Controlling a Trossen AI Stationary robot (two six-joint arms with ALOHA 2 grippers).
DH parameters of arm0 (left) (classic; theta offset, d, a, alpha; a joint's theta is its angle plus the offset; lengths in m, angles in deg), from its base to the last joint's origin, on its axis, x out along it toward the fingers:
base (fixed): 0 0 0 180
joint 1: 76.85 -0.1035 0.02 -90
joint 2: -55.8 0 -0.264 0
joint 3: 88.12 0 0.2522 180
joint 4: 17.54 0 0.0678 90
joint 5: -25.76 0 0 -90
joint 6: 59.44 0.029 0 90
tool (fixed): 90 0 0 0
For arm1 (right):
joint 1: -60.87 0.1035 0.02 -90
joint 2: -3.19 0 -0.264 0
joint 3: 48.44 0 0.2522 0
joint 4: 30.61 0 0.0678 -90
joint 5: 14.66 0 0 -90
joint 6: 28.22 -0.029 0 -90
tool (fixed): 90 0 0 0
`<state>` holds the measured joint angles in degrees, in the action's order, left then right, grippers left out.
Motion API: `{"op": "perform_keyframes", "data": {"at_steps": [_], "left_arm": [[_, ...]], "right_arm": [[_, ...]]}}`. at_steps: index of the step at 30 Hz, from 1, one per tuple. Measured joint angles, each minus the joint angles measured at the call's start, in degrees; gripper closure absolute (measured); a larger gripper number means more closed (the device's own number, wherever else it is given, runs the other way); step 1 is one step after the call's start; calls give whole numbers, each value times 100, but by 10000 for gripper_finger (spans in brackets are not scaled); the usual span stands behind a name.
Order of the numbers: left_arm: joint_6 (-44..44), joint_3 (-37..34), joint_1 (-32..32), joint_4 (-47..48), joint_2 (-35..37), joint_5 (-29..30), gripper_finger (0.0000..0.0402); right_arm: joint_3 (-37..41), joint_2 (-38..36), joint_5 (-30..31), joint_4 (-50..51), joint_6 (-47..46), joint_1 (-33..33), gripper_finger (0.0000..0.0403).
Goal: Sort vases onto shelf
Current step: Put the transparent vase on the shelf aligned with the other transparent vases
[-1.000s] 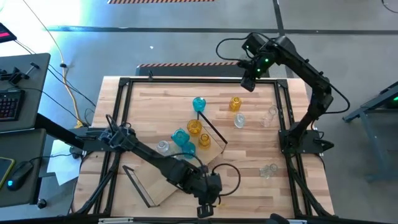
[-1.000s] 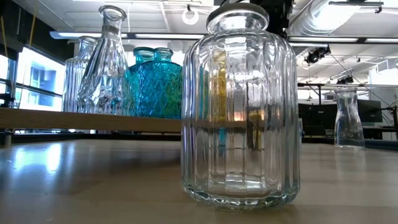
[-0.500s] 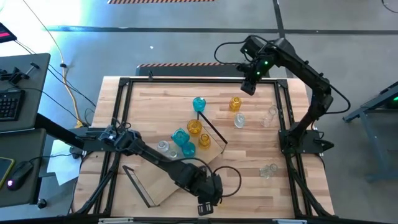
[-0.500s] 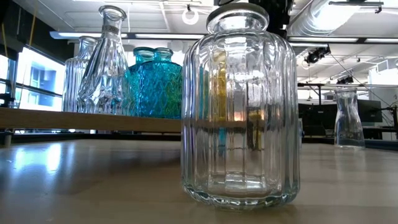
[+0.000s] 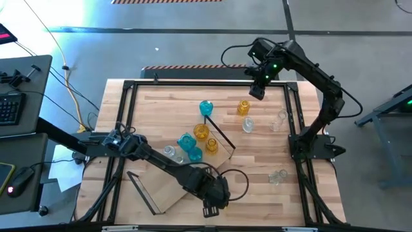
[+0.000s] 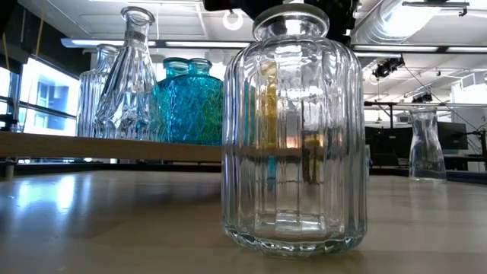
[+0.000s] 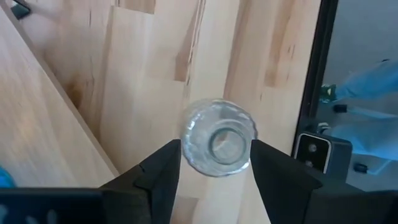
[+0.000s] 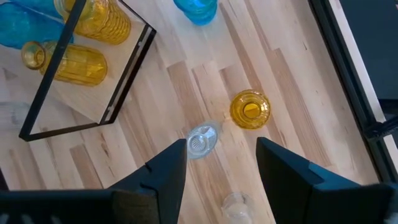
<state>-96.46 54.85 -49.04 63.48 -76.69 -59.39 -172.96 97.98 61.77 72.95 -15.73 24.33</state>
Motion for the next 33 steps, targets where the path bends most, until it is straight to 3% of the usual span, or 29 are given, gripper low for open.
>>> {"op": "perform_keyframes", "data": {"at_steps": [14,23,33], "left_arm": [[124,9,-85,48,-179,-314,212],[-125,0,-118,40,-277,-185,214],[-131,0,-118,-37,-332,-434,280]], "right_arm": [[0,0,2,-2,2,0,226],[0,0,2,-3,4,0,226],[0,0,0,-2,20,0,226]]}}
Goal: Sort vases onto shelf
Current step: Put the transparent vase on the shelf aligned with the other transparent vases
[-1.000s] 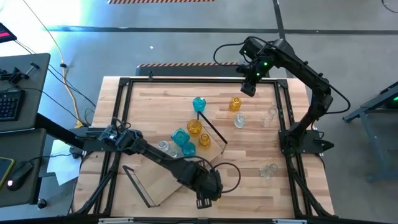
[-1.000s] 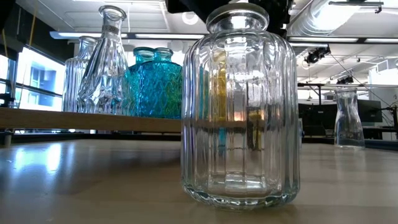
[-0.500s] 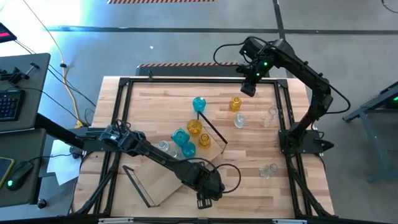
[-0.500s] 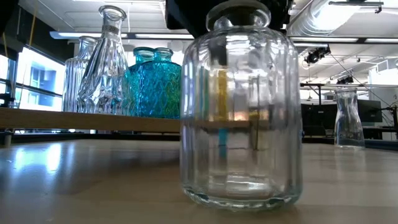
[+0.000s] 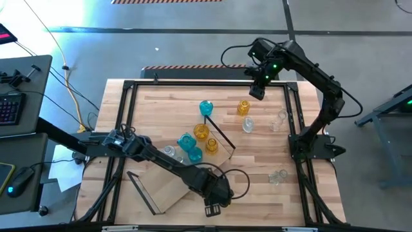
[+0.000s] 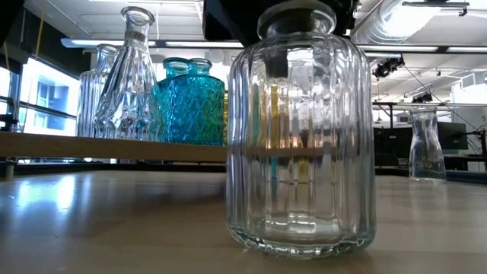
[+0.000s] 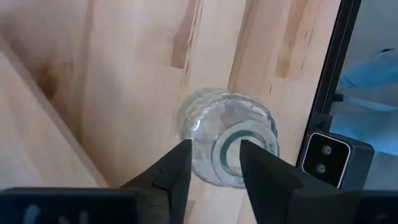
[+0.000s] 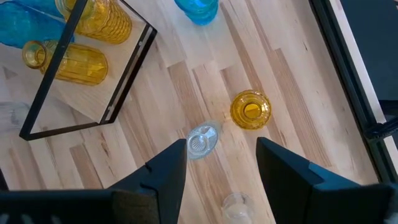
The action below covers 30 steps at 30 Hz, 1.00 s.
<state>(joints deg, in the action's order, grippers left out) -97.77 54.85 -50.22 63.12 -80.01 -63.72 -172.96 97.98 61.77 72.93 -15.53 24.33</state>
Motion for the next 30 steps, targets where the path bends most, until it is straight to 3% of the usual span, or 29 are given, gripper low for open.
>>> {"op": "perform_keyframes", "data": {"at_steps": [19,30], "left_arm": [[-150,257,-13,-83,-34,-40,379],[-658,566,53,143,238,-166,370]], "right_arm": [[0,-104,-13,-4,24,0,226],[0,-277,-13,-11,24,0,226]]}}
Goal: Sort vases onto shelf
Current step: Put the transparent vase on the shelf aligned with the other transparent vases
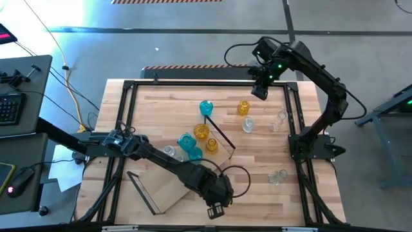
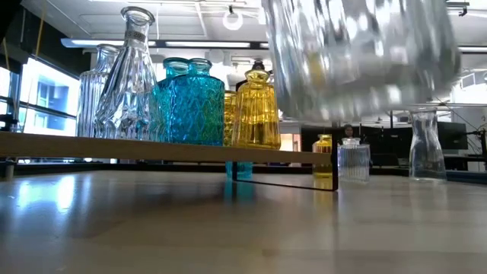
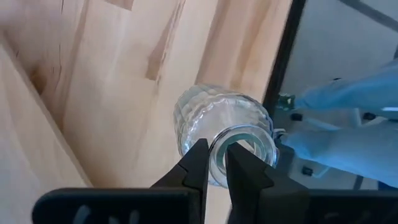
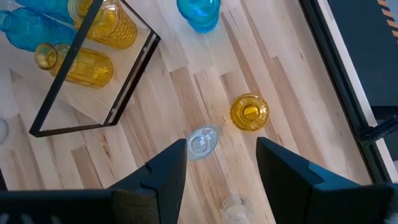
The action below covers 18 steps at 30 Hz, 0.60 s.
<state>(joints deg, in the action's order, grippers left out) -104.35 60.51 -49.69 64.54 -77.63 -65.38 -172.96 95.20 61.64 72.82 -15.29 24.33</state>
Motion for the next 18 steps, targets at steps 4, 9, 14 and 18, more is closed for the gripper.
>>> {"op": "perform_keyframes", "data": {"at_steps": [4,9,14,18], "left_arm": [[-281,0,158,328,326,113,375],[-774,2,375,988,696,781,373],[-1163,-1,458,1988,754,1023,375],[-1143,-72,461,2125,676,982,374]], "right_arm": [[0,-82,2,-11,0,0,226],[0,-166,13,-11,0,-9,226],[0,-171,15,-11,0,-9,226],[0,-171,17,-9,0,-9,226]]}}
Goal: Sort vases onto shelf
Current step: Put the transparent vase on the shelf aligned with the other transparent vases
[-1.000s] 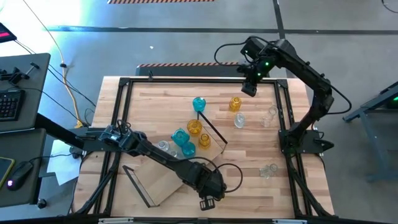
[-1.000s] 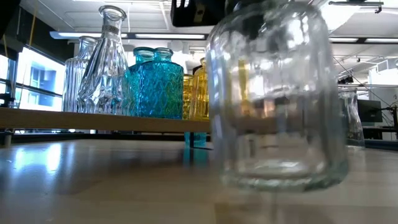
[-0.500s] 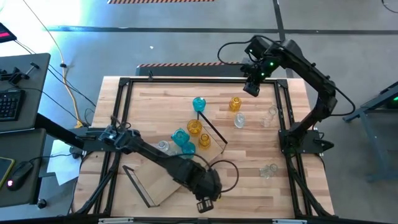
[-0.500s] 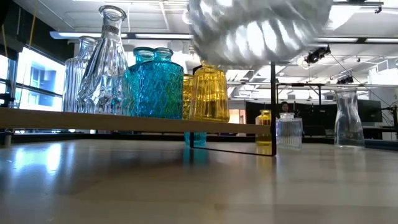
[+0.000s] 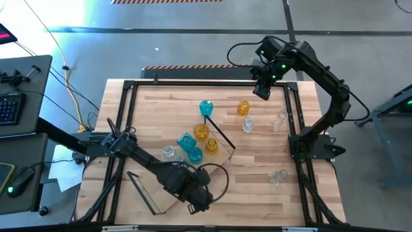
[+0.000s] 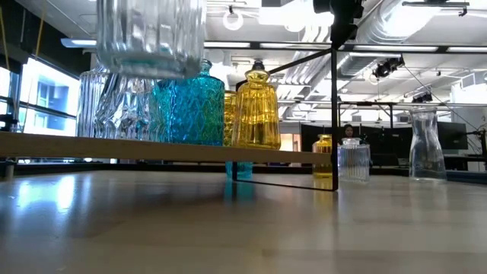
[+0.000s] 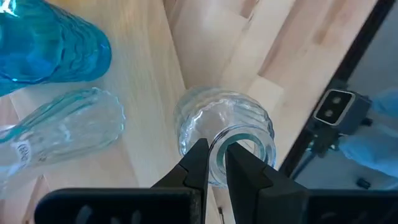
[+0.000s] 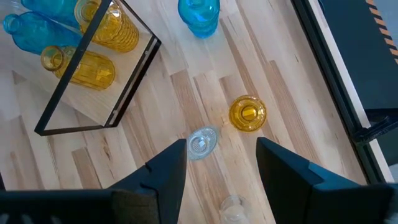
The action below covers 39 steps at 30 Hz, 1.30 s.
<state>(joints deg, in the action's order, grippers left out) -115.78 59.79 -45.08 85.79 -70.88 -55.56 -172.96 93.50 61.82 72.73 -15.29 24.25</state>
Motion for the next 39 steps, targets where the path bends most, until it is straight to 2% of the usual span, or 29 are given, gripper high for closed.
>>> {"op": "perform_keyframes", "data": {"at_steps": [5,14,39], "left_arm": [[-12,-218,-62,17,-23,219,374],[-44,-767,-188,29,-23,266,373],[-325,-789,-309,47,-19,338,351]], "right_arm": [[0,0,0,12,0,0,226],[0,0,2,18,2,0,226],[0,-75,-2,44,6,2,226]]}}
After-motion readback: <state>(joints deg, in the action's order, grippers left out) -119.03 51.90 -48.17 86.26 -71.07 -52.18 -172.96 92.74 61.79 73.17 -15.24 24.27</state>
